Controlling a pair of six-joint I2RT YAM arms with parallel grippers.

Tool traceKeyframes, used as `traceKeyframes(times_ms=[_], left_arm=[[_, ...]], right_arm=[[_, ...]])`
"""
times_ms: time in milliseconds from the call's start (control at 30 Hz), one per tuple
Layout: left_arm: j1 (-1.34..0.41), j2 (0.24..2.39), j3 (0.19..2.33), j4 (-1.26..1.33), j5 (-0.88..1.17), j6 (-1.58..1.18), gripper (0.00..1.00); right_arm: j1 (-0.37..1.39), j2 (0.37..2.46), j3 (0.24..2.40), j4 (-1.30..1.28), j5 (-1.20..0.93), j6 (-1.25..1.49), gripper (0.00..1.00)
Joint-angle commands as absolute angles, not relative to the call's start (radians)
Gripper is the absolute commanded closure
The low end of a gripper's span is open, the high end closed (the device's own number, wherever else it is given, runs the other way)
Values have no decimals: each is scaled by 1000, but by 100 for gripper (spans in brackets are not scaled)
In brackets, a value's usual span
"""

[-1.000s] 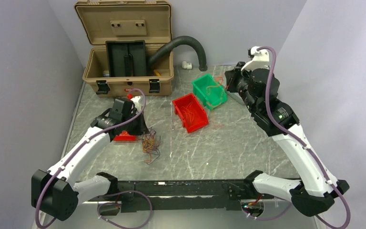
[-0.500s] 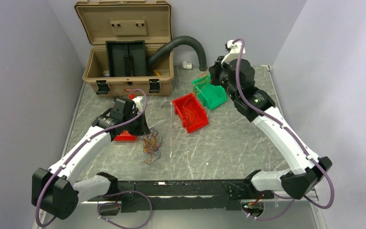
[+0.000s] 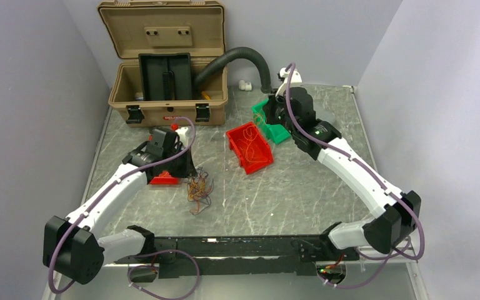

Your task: Untangle the cables

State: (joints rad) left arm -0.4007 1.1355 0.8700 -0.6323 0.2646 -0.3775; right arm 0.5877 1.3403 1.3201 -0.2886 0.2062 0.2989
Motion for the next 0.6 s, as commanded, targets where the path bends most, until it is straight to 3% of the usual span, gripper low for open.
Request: traceKeyframes(times_ms=[0,333,567], left_arm=[[-406,1145,915,-620,298,-345,100],[-408,1156,949,-644,339,-315,100],[-410,1159,952,-652,333,-305,100]], right_arm=[[587,1369,1303,-193,170,285,100],[586,1589,1240,-144,195,257,100],[610,1721,1225,-131,377,231,100]])
